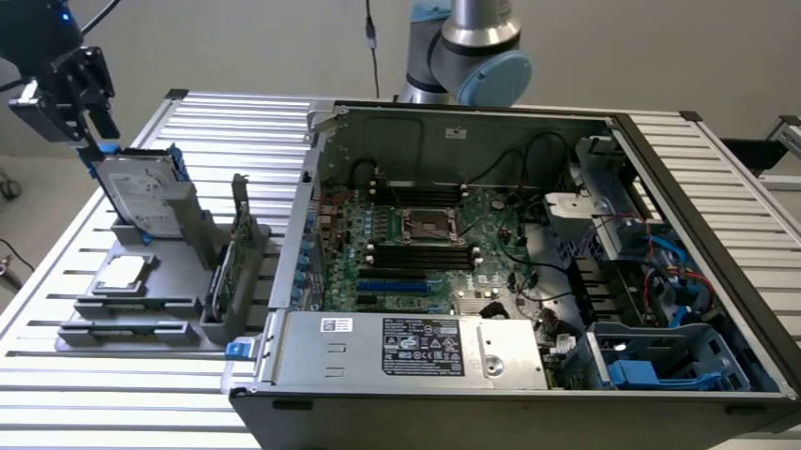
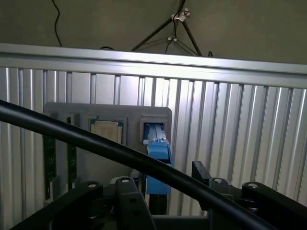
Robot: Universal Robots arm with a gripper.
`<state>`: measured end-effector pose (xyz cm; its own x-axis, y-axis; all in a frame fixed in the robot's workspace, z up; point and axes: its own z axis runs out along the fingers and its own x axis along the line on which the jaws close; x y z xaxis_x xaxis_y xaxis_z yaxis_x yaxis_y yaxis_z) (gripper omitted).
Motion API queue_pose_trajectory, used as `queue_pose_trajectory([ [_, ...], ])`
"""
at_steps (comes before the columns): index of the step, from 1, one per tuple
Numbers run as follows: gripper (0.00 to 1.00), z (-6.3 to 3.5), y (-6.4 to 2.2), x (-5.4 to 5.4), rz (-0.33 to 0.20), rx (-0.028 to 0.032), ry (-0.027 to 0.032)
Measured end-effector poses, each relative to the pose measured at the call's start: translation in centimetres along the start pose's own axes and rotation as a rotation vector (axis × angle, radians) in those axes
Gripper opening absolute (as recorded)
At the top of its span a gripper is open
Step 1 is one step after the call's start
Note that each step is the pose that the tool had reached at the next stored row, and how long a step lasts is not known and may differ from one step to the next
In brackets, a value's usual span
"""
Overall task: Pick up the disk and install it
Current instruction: 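Pick up the disk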
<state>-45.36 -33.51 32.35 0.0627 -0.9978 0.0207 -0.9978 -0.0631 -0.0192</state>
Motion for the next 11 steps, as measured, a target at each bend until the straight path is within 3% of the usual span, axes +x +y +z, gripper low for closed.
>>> queue_pose_trajectory([
  [4,0.54,0.31,0.04,0.3,0.0,-0.0002,-0.0015],
  [11,0.54,0.81,-0.2,1.4,0.0,0.0004,-0.0115],
])
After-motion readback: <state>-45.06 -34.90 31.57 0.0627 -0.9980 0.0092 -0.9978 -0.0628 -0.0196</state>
